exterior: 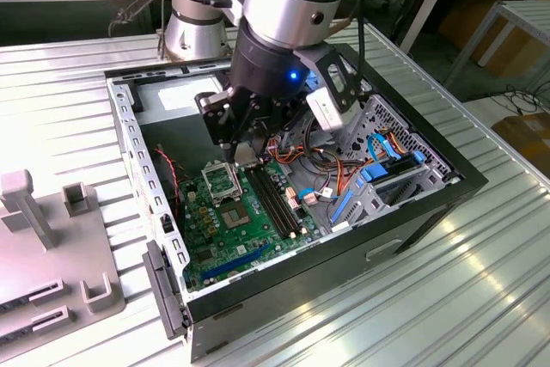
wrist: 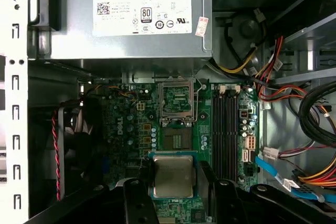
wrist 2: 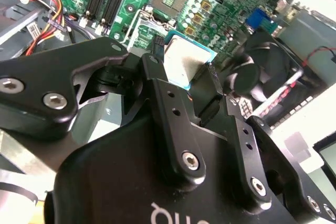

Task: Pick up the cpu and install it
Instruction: 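Place the cpu into insertion slot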

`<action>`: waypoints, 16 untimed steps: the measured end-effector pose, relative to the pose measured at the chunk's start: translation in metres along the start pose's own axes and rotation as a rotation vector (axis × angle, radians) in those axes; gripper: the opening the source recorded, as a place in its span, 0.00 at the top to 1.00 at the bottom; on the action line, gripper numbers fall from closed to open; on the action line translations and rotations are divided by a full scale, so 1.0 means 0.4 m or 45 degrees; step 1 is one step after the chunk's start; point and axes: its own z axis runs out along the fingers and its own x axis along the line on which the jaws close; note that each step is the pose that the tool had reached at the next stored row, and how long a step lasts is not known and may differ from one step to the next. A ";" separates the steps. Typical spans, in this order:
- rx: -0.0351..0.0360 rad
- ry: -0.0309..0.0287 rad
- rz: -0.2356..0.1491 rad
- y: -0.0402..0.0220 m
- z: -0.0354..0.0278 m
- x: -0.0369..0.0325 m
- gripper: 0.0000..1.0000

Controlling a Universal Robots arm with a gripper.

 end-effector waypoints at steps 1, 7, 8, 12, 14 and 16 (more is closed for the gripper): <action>0.0000 0.0000 0.000 0.000 0.006 -0.006 0.54; -0.0002 0.0000 0.000 -0.001 0.034 -0.029 0.54; 0.0001 0.0001 0.000 -0.001 0.039 -0.030 0.54; -0.0001 0.0001 0.000 -0.002 0.062 -0.034 0.54; 0.0000 0.0005 0.000 -0.003 0.071 -0.034 0.54; 0.0001 0.0009 0.000 -0.003 0.077 -0.035 0.54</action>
